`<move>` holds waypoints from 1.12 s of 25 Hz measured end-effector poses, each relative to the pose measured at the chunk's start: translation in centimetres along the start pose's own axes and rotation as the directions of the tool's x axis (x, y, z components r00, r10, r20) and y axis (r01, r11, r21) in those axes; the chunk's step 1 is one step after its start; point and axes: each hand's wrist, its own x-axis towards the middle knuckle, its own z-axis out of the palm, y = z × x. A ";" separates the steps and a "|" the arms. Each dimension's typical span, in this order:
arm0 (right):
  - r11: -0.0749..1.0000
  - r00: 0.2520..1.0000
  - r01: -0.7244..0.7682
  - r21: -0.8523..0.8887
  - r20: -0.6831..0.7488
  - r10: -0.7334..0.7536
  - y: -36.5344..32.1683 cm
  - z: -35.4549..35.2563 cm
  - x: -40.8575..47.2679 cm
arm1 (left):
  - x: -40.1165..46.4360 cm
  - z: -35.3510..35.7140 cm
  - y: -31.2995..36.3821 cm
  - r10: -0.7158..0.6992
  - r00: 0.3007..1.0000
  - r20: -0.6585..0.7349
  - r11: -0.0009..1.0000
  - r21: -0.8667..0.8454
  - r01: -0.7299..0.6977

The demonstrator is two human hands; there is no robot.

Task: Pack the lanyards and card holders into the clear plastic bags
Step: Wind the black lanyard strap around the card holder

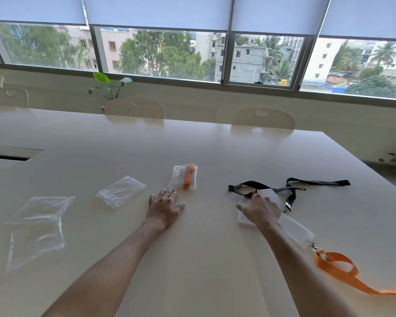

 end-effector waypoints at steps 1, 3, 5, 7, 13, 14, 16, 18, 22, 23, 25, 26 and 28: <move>1.000 1.000 0.004 -0.012 -0.011 -0.004 0.0 0.2 -0.5 | -0.1 0.0 0.1 0.002 1.000 0.000 1.000 0.005 -0.002; 0.999 1.000 0.013 -0.046 -0.010 -0.013 -0.2 0.5 -1.2 | -0.3 -0.1 0.2 0.028 0.999 -0.032 0.999 0.022 -0.027; 0.998 1.000 0.024 -0.058 0.007 -0.023 -0.5 0.5 -1.6 | -0.7 -0.2 0.3 0.099 0.991 -0.089 0.994 0.057 -0.094; 0.999 0.999 0.035 -0.025 0.026 -0.034 -0.9 0.2 -1.8 | -1.0 -0.3 0.4 0.174 0.980 -0.102 0.982 0.089 -0.165; 0.577 0.893 -0.356 0.735 0.450 -0.024 -1.5 -2.7 -1.8 | -2.2 -1.5 3.7 0.412 0.911 -0.019 0.907 -0.090 -0.412; 0.424 0.842 -0.472 0.773 0.538 -0.044 -1.8 -3.3 -1.8 | -2.4 -2.0 4.8 0.444 0.896 -0.004 0.882 -0.177 -0.438; 0.182 0.789 -0.574 0.798 0.599 -0.136 -2.1 -4.1 -1.8 | -2.6 -3.3 7.2 0.461 0.887 0.018 0.827 -0.370 -0.422; -0.045 0.776 -0.596 0.802 0.561 -0.287 -2.4 -4.6 -1.8 | -2.2 -4.5 9.1 0.472 0.882 -0.004 0.758 -0.509 -0.408; -0.323 0.756 -0.618 0.717 0.428 -0.496 -2.5 -5.0 -2.2 | -1.0 -6.4 10.5 0.500 0.864 -0.062 0.717 -0.529 -0.453; -0.375 0.768 -0.606 0.702 0.393 -0.505 -2.7 -4.9 -2.2 | -0.8 -6.8 10.4 0.507 0.858 -0.087 0.719 -0.507 -0.476; -0.421 0.793 -0.571 0.705 0.342 -0.504 -3.0 -4.7 -2.5 | -0.6 -7.4 10.2 0.509 0.853 -0.119 0.737 -0.452 -0.503; -0.430 0.803 -0.556 0.711 0.325 -0.500 -3.2 -4.5 -2.7 | -0.5 -7.7 10.1 0.508 0.853 -0.122 0.747 -0.431 -0.506; -0.431 0.814 -0.542 0.721 0.323 -0.483 -3.7 -4.5 -2.8 | -0.4 -8.4 9.7 0.517 0.847 -0.124 0.763 -0.383 -0.521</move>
